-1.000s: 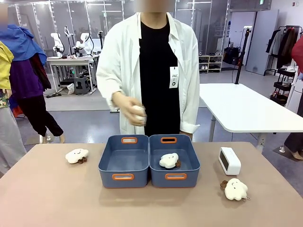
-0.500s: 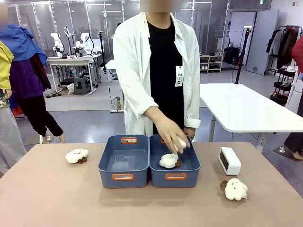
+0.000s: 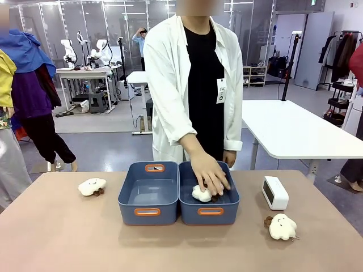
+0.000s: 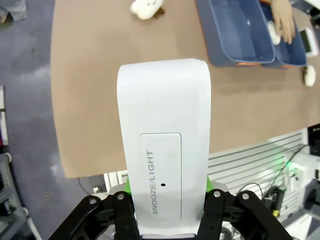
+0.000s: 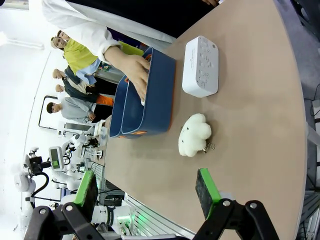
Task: Sort the digital clocks into the basket.
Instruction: Pick up the Digital clock from the table and place it into the empty Plastic storage basket.
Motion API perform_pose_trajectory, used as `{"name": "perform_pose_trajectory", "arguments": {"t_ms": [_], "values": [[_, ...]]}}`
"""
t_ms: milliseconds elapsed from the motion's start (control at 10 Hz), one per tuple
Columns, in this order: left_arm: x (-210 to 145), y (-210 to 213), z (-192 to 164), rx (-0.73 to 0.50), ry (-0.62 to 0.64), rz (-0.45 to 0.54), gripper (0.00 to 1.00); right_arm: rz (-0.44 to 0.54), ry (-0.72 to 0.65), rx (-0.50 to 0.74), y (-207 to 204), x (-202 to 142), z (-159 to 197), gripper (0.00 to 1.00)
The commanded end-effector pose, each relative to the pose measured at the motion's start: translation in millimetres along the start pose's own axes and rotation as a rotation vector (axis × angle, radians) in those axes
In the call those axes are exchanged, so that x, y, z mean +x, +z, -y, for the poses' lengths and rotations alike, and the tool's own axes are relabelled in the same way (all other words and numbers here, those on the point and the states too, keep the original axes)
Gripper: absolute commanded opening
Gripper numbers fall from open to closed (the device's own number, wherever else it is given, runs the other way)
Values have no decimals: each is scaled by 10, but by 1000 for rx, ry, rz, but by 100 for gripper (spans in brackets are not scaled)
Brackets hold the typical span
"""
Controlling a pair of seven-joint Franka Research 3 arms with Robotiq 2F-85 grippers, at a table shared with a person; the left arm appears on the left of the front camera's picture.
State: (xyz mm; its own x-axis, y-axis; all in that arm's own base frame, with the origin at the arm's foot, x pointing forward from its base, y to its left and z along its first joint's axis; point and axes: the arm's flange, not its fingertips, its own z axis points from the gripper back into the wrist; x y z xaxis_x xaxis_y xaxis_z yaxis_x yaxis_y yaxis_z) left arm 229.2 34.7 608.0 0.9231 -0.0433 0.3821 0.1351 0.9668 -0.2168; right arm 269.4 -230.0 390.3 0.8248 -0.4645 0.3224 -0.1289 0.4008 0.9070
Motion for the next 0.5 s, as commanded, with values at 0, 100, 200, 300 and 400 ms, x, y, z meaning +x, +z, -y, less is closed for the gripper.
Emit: {"name": "perform_pose_trajectory", "arguments": {"t_ms": [0, 100, 200, 300, 400], "values": [[223, 6, -151, -5, -12, -21, 50, 0, 12, 8, 36, -7, -24, 100], [249, -19, -46, 7, -60, -24, 50, 0, 12, 8, 36, -7, -24, 100], [291, -29, 44, 14, -86, -23, 50, 0, 12, 8, 36, -7, -24, 100], [329, -34, 152, 25, -106, -13, 50, 0, 12, 8, 36, -7, -24, 100], [404, -75, 354, 54, -111, 5, 50, 0, 12, 8, 36, -7, -24, 100]]}}
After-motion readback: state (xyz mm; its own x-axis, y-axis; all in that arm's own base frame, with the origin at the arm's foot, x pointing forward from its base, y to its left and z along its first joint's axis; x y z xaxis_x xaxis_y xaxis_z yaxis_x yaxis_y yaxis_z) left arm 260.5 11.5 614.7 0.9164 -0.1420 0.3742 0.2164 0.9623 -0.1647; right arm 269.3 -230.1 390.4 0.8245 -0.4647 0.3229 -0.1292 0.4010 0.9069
